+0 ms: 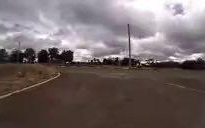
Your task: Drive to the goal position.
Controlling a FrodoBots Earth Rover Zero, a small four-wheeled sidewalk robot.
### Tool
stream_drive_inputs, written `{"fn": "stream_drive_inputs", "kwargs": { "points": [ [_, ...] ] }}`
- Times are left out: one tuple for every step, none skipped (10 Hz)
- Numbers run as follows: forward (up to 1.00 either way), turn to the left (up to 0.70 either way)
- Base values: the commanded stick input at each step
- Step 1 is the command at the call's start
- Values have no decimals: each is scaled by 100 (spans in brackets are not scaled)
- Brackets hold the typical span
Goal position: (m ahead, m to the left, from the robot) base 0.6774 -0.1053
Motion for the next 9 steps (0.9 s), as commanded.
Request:
{"fn": "stream_drive_inputs", "kwargs": {
  "points": [
    [85,4],
    [85,4],
    [85,4],
    [85,15],
    [85,29],
    [85,33],
    [85,38],
    [85,4],
    [85,5]
  ]
}}
